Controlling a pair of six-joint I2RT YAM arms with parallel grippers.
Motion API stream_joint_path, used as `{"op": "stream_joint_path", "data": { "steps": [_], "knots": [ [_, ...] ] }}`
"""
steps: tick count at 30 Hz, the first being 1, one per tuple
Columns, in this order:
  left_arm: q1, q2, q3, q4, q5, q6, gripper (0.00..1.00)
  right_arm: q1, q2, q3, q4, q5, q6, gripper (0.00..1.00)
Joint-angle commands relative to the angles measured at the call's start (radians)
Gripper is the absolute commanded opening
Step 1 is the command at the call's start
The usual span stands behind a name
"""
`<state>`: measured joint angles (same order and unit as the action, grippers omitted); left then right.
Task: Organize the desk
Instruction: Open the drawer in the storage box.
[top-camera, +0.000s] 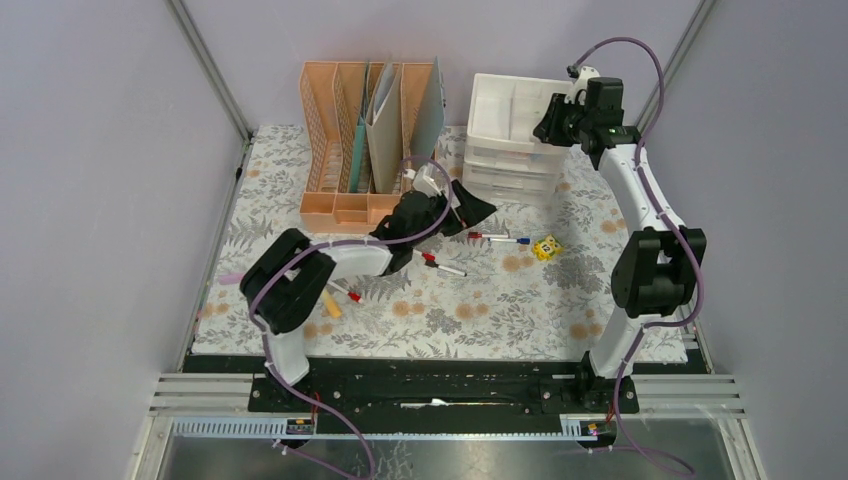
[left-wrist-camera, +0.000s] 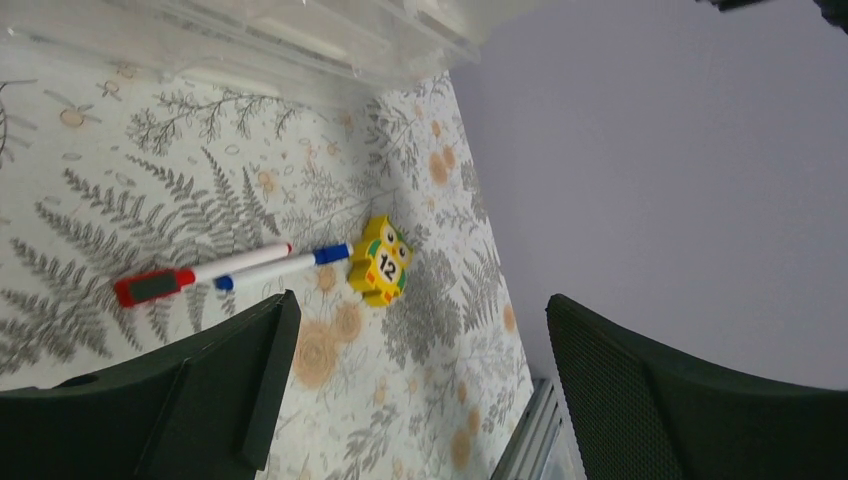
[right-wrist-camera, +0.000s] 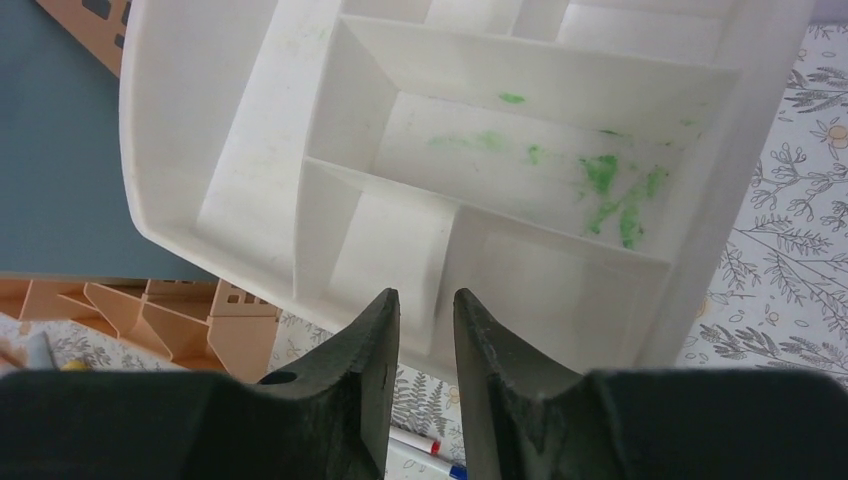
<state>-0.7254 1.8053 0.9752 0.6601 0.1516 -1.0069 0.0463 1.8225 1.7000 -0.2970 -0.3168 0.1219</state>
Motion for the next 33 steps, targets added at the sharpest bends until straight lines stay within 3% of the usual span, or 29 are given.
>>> {"op": "stream_joint_path", "data": {
  "steps": [1, 10, 19, 25, 33],
  "knots": [
    [-0.014, 0.094, 0.109, 0.122, -0.082, -0.054, 0.99, 0.016, -0.014, 0.018, 0.04, 0.036, 0.06, 0.33],
    [-0.049, 0.308, 0.285, 0.261, -0.212, -0.12, 0.98, 0.03, -0.077, -0.06, 0.099, 0.015, 0.135, 0.27],
    [-0.056, 0.485, 0.395, 0.486, -0.325, -0.144, 0.98, 0.03, -0.089, -0.072, 0.1, -0.032, 0.146, 0.16],
    [-0.058, 0.538, 0.448, 0.487, -0.377, -0.175, 0.96, 0.03, -0.122, -0.09, 0.102, -0.056, 0.154, 0.13],
    [-0.058, 0.588, 0.455, 0.622, -0.424, -0.18, 0.93, 0.029, -0.207, -0.126, 0.102, -0.093, 0.165, 0.08]
  ]
}}
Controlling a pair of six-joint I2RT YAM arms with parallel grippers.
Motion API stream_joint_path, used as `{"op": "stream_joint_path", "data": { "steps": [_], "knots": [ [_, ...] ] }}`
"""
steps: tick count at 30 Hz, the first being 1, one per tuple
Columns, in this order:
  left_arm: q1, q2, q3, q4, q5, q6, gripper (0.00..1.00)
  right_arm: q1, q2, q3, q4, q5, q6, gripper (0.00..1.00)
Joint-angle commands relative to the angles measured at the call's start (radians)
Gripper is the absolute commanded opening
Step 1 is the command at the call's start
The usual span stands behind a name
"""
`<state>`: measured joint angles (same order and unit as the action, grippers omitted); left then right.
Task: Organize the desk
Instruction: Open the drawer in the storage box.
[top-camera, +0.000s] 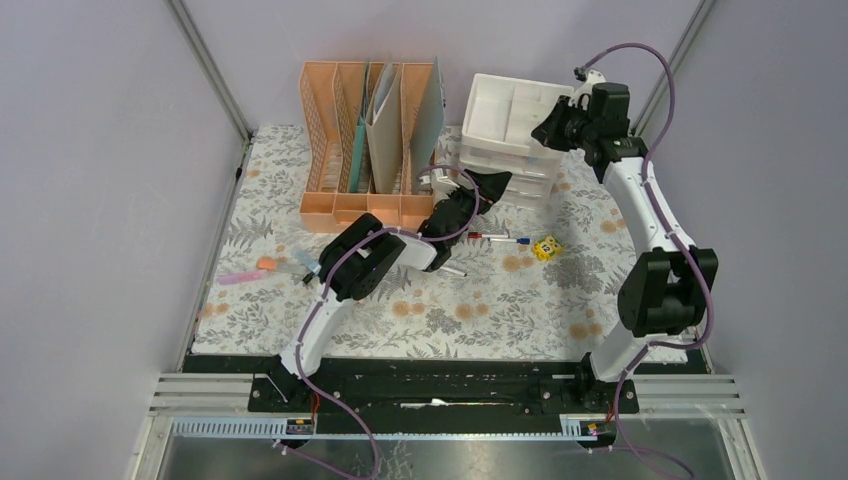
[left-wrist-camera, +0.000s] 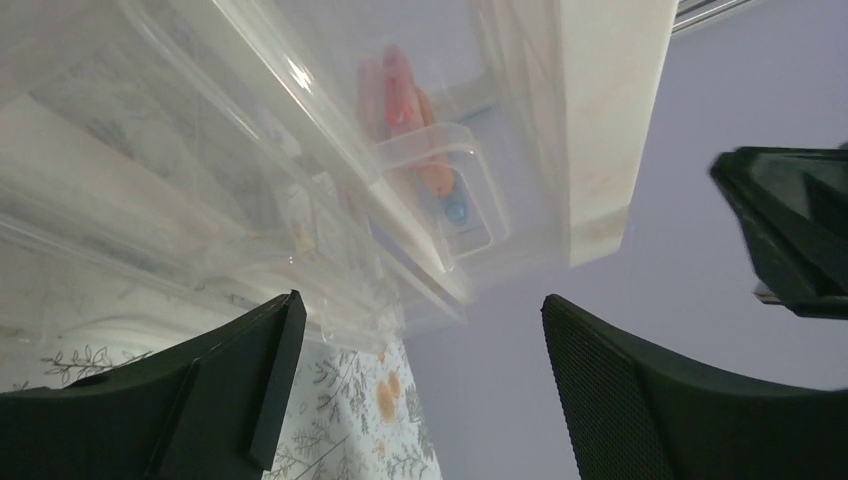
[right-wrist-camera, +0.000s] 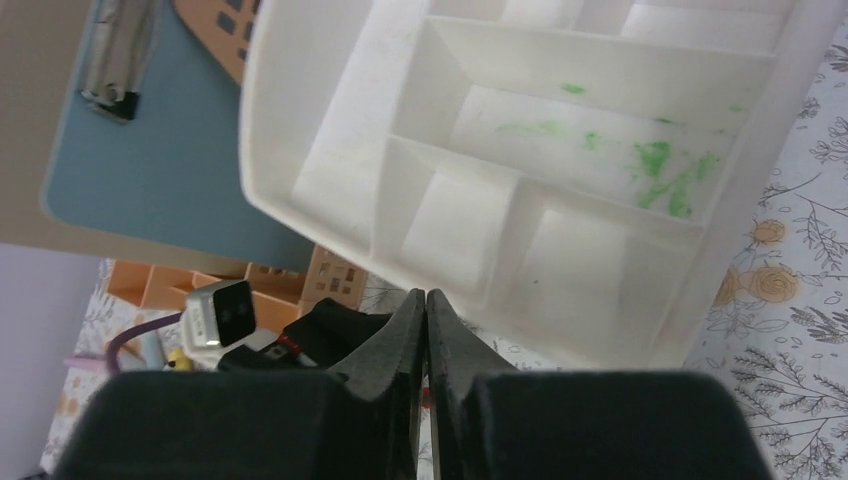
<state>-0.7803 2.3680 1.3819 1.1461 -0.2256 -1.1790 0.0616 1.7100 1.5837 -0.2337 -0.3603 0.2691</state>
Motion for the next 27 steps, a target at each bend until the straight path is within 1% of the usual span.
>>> {"op": "stream_joint_path", "data": {
  "steps": [1, 7, 12, 14, 17, 20, 25, 27],
  "knots": [
    [-0.002, 0.029, 0.053, 0.14, -0.045, -0.01, 0.93, 0.014, -0.104, -0.015, 0.039, -0.053, 0.018, 0.08],
    [-0.003, 0.056, 0.075, 0.132, -0.047, -0.044, 0.93, 0.014, -0.118, -0.031, 0.025, -0.054, -0.008, 0.09],
    [-0.006, 0.074, 0.108, 0.056, -0.059, -0.07, 0.94, 0.013, -0.147, -0.041, 0.024, -0.032, -0.045, 0.17],
    [-0.008, 0.087, 0.126, 0.05, -0.068, -0.07, 0.95, 0.014, -0.152, -0.042, 0.024, -0.025, -0.056, 0.19],
    [-0.008, 0.117, 0.173, 0.045, -0.085, -0.094, 0.95, 0.014, -0.151, -0.051, 0.021, -0.023, -0.063, 0.2],
    [-0.008, 0.132, 0.205, -0.001, -0.099, -0.111, 0.95, 0.013, -0.154, -0.062, 0.02, -0.028, -0.064, 0.2],
    [-0.01, 0.143, 0.236, -0.049, -0.129, -0.127, 0.97, 0.014, -0.169, -0.066, 0.02, -0.03, -0.067, 0.22],
    [-0.01, 0.148, 0.25, -0.042, -0.132, -0.123, 0.98, 0.013, -0.175, -0.069, 0.02, -0.031, -0.071, 0.22]
  ]
}}
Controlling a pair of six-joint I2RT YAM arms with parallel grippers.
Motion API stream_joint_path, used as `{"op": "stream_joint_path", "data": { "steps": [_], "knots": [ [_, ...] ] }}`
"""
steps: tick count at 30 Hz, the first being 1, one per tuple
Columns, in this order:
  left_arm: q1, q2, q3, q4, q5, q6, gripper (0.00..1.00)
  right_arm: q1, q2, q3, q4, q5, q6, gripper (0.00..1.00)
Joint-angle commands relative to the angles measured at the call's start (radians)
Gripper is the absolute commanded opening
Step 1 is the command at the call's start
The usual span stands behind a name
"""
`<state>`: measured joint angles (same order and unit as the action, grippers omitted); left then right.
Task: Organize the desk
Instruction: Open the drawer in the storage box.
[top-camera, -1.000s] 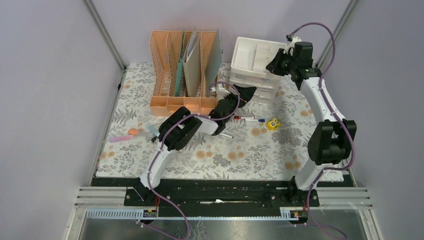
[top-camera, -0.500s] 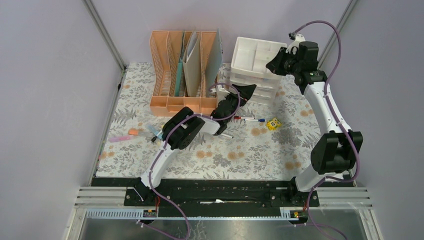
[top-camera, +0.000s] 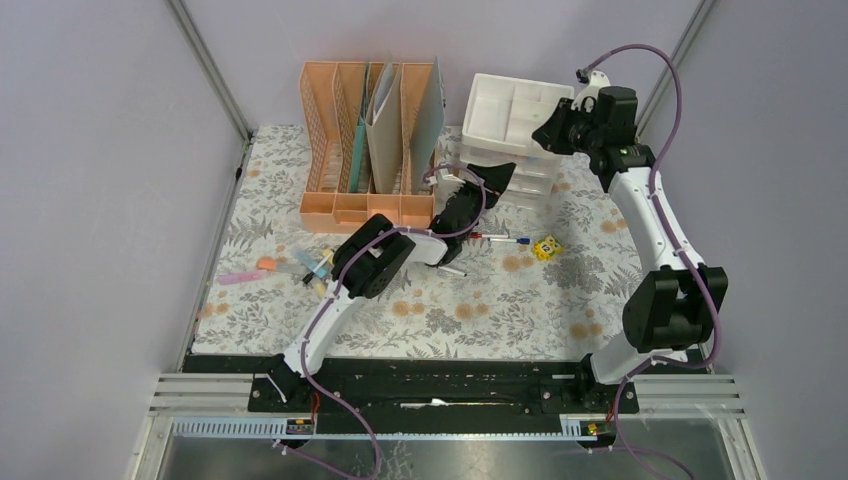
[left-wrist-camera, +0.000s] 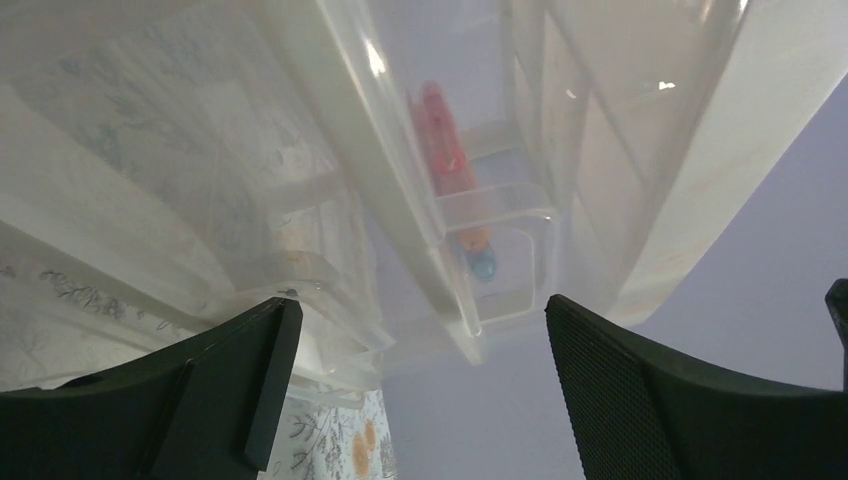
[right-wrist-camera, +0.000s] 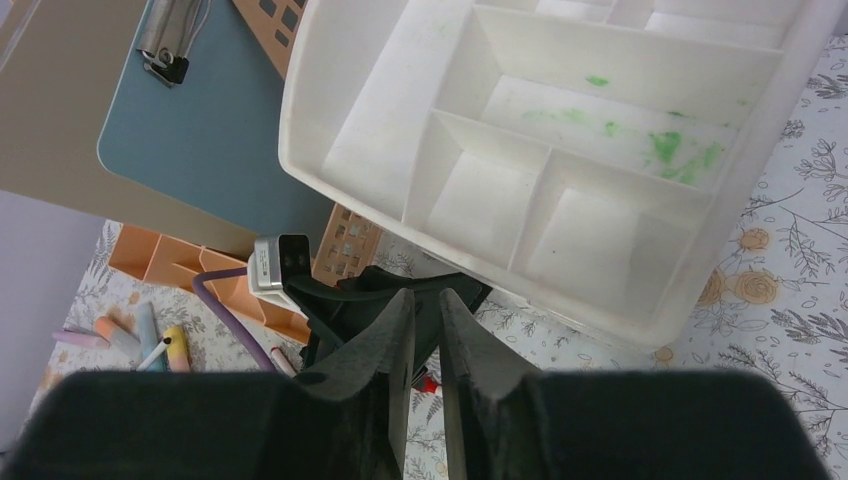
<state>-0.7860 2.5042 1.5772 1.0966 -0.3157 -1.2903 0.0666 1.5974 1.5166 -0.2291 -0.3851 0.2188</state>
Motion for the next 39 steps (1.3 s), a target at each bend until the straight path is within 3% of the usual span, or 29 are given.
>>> {"op": "stream_joint_path", "data": {
  "steps": [1, 5, 15, 29, 31, 36, 39],
  "knots": [
    [-0.004, 0.016, 0.06, 0.022, -0.042, -0.009, 0.98, 0.007, -0.066, -0.005, 0.015, -0.005, -0.021, 0.23],
    [-0.003, 0.036, 0.072, 0.107, -0.049, 0.009, 0.95, 0.007, -0.079, -0.02, 0.016, -0.004, -0.03, 0.23],
    [-0.003, 0.021, -0.034, 0.413, 0.007, 0.101, 0.71, -0.001, -0.131, -0.072, 0.016, 0.007, -0.052, 0.24],
    [-0.033, -0.156, -0.307, 0.512, 0.083, 0.211, 0.69, -0.005, -0.186, -0.155, 0.009, -0.018, -0.114, 0.25],
    [-0.038, -0.186, -0.351, 0.513, 0.083, 0.223, 0.7, -0.005, -0.191, -0.153, -0.014, -0.085, -0.188, 0.36],
    [-0.046, -0.308, -0.514, 0.509, 0.075, 0.259, 0.78, -0.006, -0.157, -0.105, -0.236, -0.362, -0.616, 0.73],
    [-0.048, -0.407, -0.643, 0.503, 0.077, 0.302, 0.82, -0.002, -0.089, -0.046, -0.391, -0.375, -0.814, 0.81]
  ]
}}
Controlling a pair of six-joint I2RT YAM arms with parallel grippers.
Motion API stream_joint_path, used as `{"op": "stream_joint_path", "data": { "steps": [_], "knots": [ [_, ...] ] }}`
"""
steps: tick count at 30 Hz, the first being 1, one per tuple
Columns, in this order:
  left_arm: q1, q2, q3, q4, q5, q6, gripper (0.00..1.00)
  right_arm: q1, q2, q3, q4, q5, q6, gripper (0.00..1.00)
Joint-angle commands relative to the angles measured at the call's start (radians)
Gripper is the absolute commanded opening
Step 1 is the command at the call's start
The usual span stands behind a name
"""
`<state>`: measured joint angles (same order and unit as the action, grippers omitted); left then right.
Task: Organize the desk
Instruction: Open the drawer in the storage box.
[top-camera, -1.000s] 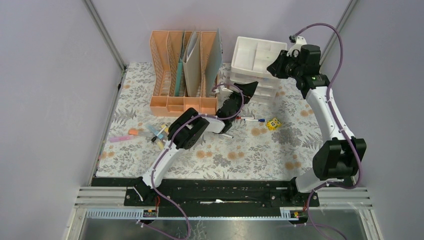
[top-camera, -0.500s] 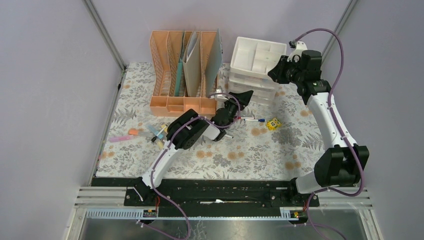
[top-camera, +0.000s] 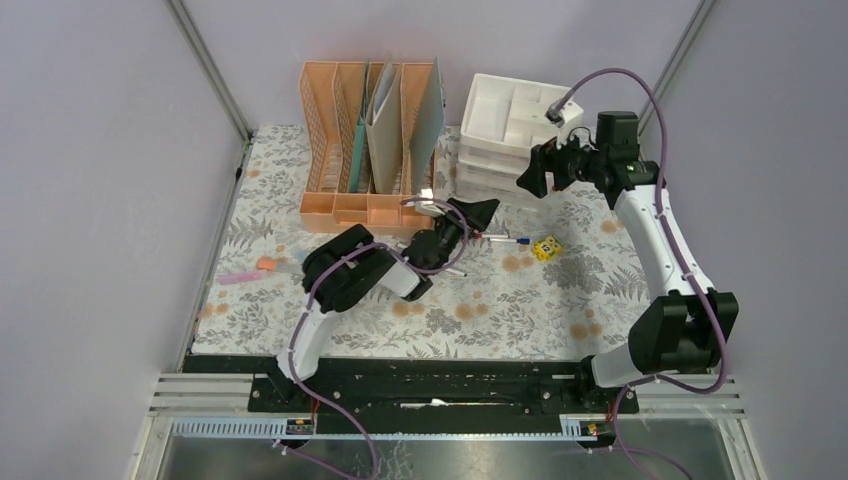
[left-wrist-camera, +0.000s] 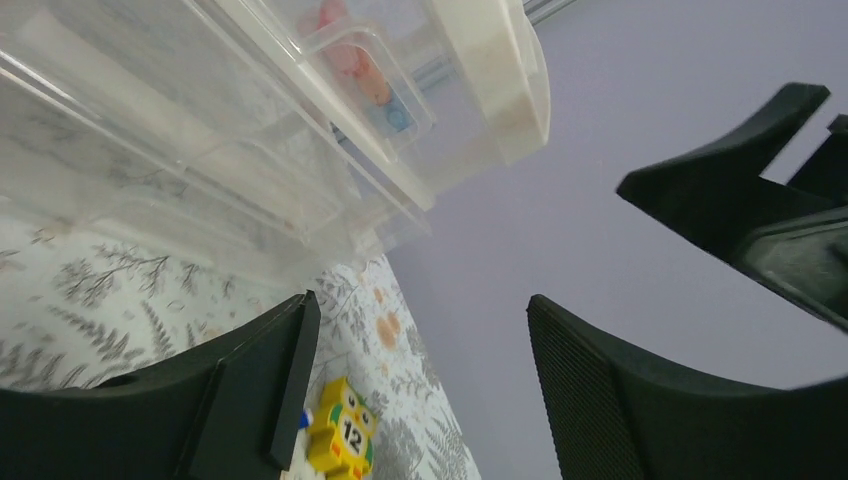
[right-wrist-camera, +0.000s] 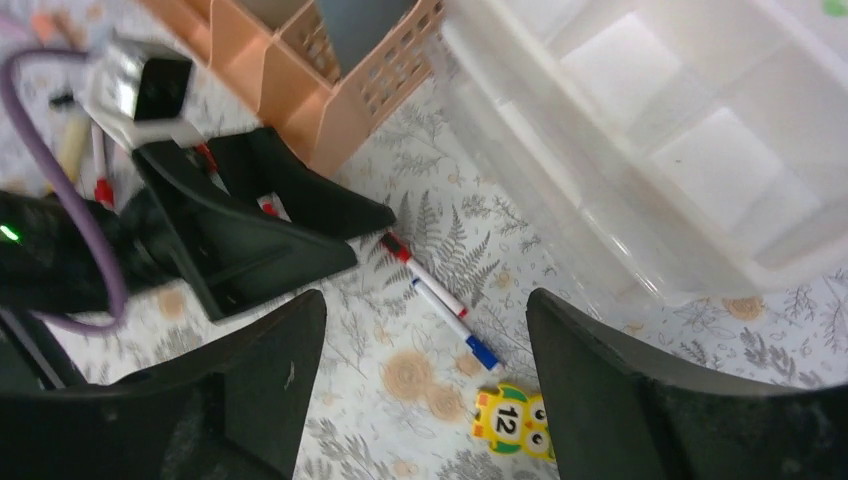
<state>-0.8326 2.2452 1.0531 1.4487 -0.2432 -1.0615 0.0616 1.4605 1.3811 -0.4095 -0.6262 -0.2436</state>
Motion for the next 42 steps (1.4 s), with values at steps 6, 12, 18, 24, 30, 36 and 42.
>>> {"op": "stream_joint_path", "data": {
  "steps": [6, 12, 18, 24, 30, 36, 42],
  "knots": [
    [-0.002, -0.377, -0.345, -0.001, 0.069, 0.206, 0.86, 0.059, 0.136, 0.13, -0.241, -0.002, -0.533, 0.81],
    [0.0, -0.658, -0.536, -0.273, 0.111, 0.433, 0.95, 0.112, 0.232, 0.167, -0.187, 0.166, -0.528, 0.8],
    [0.005, -1.026, -0.641, -0.704, 0.035, 0.605, 0.99, 0.14, 0.296, 0.187, -0.145, 0.28, -0.473, 0.79],
    [0.02, -1.325, -0.708, -0.963, -0.048, 0.669, 0.99, 0.153, 0.347, 0.206, -0.13, 0.353, -0.442, 0.79],
    [0.028, -1.499, -0.738, -1.063, -0.091, 0.682, 0.99, 0.154, 0.377, 0.213, -0.122, 0.367, -0.43, 0.78],
    [0.029, -1.505, -0.732, -1.093, -0.085, 0.686, 0.99, 0.154, 0.405, 0.212, -0.114, 0.376, -0.435, 0.78],
    [0.029, -1.477, -0.723, -1.096, -0.063, 0.689, 0.99, 0.16, 0.408, 0.203, -0.165, 0.303, -0.499, 0.77]
  ]
}}
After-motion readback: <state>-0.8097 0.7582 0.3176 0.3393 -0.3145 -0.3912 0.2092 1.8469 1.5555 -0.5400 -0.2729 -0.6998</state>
